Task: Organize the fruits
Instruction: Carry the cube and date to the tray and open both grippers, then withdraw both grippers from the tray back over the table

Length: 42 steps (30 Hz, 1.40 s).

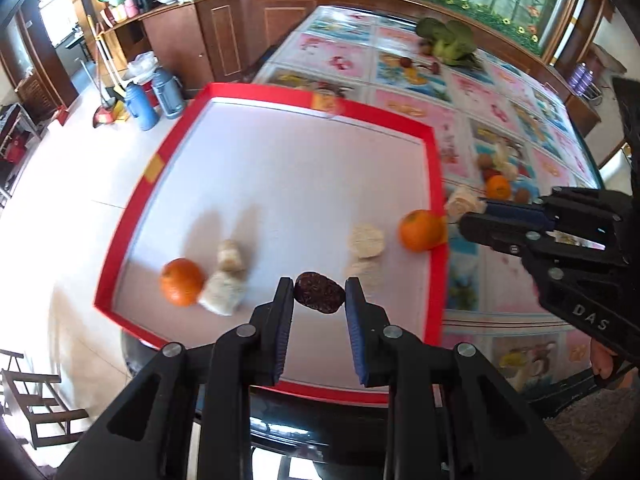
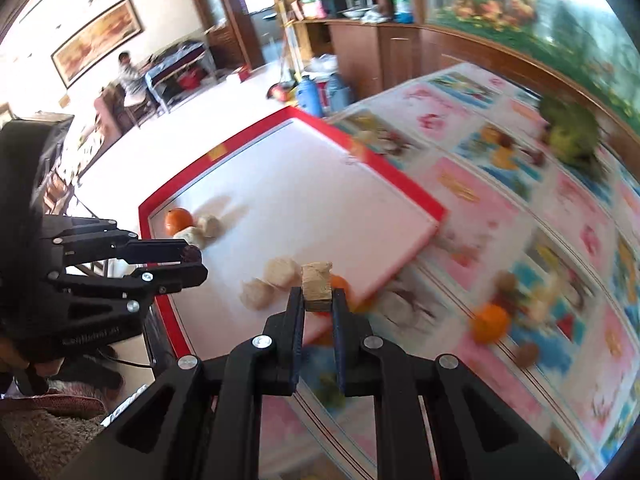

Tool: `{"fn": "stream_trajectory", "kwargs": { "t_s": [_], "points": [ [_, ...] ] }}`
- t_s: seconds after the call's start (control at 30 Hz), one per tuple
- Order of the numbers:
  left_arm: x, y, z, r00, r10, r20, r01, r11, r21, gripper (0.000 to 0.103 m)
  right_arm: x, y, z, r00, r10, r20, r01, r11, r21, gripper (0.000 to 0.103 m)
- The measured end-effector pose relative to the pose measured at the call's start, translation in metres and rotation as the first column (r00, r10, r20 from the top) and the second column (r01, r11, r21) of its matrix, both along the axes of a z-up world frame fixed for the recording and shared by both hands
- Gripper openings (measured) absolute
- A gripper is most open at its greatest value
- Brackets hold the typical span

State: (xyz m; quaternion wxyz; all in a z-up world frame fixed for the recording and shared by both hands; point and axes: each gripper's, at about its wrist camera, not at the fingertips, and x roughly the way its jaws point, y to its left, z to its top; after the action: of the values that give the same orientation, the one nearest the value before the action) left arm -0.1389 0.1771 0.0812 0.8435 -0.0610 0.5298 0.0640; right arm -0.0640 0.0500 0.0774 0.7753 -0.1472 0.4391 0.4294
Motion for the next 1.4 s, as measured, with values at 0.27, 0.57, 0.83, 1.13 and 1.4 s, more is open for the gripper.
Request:
{"fn": "stream_trajectory", "kwargs": {
  "t_s": [0.27,0.57,0.83,1.13,1.4],
  "points": [
    [0.002,0.025,-0.011,0.999,0.032,-0.014,-0.032,0.999,0.004,0.028,0.001,0.039,-0.018,0.998,0.039,-0.043,-0.042,0.997,-0.065,0.011],
    [0.013,0.034,-0.016,0.998,0.047,-0.042,-0.046,0.999,0.023,0.029,-0.008,0.038,-0.015,0.998,0.029,-0.05,-0.033,0.995,-0.09,0.028],
    [0.019,0.025,-0.004,0.999,0.032,-0.011,-0.032,0.998,0.052,0.064,-0.006,-0.002,-0.002,0.996,-0.082,-0.035,0.082,0.997,-0.005,0.03],
    [0.037,-0.024,0.011,0.995,-0.098,0.03,0.096,0.994,0.056,0.071,0.021,-0.089,-0.008,0.937,-0.33,-0.112,0.336,0.941,0.038,0.03],
    [0.053,-0.08,0.012,0.972,-0.233,0.025,0.23,0.97,0.078,0.076,0.025,-0.143,-0.018,0.892,-0.426,-0.15,0.435,0.9,0.032,0.03]
  ]
}}
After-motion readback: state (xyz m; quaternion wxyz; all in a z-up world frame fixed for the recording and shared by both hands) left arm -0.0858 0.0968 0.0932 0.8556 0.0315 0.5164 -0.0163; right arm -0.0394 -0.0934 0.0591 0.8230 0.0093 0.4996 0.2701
